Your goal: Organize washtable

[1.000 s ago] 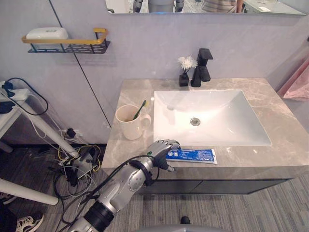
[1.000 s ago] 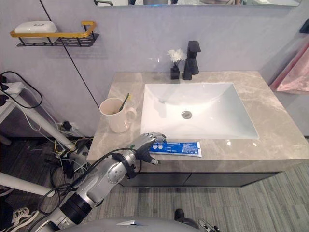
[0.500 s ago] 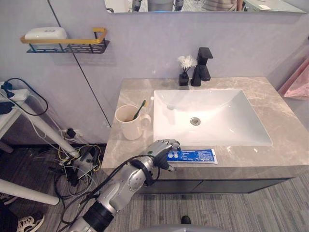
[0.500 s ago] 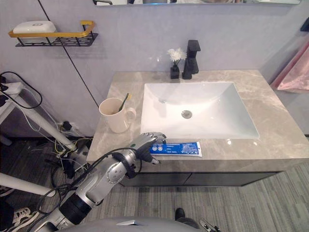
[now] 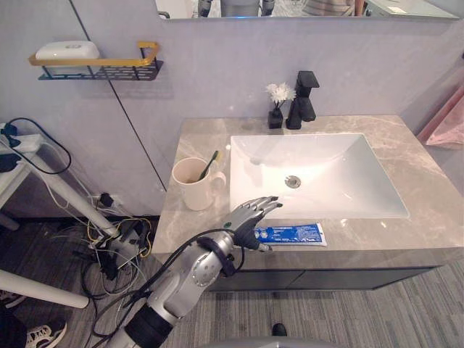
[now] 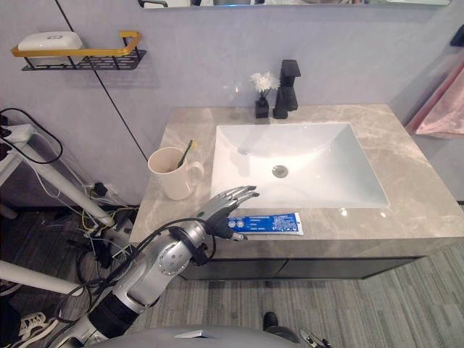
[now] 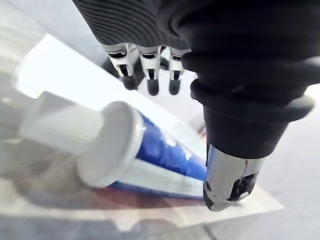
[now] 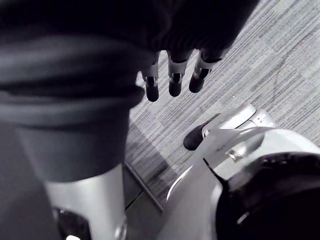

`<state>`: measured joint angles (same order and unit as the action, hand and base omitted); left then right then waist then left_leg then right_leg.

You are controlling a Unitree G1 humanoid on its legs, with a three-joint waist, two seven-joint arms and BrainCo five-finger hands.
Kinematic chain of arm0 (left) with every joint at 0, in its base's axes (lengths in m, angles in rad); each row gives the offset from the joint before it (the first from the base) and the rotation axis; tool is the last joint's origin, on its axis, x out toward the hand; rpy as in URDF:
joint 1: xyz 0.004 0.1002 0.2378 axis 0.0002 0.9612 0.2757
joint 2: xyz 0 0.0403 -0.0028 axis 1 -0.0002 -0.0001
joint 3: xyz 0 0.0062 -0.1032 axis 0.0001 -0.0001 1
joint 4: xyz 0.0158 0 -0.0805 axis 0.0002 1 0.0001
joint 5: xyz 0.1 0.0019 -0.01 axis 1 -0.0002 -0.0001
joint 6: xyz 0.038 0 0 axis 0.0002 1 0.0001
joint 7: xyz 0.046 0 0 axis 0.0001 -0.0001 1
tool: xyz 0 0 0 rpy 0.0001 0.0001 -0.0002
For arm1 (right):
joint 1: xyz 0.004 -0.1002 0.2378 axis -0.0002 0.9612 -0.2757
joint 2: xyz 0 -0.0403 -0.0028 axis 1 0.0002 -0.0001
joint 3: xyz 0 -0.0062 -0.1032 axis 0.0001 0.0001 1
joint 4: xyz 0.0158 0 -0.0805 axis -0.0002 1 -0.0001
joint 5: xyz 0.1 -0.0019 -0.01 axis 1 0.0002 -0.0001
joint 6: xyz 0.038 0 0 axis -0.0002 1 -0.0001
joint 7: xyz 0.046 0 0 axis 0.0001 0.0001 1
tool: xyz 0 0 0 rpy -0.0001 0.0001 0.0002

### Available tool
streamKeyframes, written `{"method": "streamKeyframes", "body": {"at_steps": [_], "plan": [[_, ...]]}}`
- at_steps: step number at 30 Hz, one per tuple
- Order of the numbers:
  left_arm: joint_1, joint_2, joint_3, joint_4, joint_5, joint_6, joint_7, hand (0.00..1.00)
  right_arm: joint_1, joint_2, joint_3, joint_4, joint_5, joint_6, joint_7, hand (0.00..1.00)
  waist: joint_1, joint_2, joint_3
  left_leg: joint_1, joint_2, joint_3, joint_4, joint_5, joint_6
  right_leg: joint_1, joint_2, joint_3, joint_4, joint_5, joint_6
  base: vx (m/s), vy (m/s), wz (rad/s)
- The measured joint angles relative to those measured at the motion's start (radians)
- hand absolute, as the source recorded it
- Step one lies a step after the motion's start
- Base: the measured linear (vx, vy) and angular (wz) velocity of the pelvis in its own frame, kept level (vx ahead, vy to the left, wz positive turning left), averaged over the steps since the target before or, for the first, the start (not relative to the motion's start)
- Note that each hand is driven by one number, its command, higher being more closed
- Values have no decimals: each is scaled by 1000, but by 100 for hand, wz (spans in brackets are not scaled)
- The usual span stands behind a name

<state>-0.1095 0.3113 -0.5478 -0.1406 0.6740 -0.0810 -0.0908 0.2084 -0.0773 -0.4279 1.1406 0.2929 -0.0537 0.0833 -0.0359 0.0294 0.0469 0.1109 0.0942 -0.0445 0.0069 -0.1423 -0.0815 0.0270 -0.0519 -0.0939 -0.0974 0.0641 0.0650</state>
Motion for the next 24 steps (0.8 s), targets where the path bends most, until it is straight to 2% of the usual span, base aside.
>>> {"method": "streamKeyframes", "body": {"at_steps": [24], "plan": [[-8, 1, 0, 21, -3, 9, -5, 0, -1, -1, 12, -1, 2, 0, 2, 0, -8, 1, -1, 0, 0, 2, -2, 0, 1, -6, 0, 0, -1, 0, 0, 0, 0, 0]]}}
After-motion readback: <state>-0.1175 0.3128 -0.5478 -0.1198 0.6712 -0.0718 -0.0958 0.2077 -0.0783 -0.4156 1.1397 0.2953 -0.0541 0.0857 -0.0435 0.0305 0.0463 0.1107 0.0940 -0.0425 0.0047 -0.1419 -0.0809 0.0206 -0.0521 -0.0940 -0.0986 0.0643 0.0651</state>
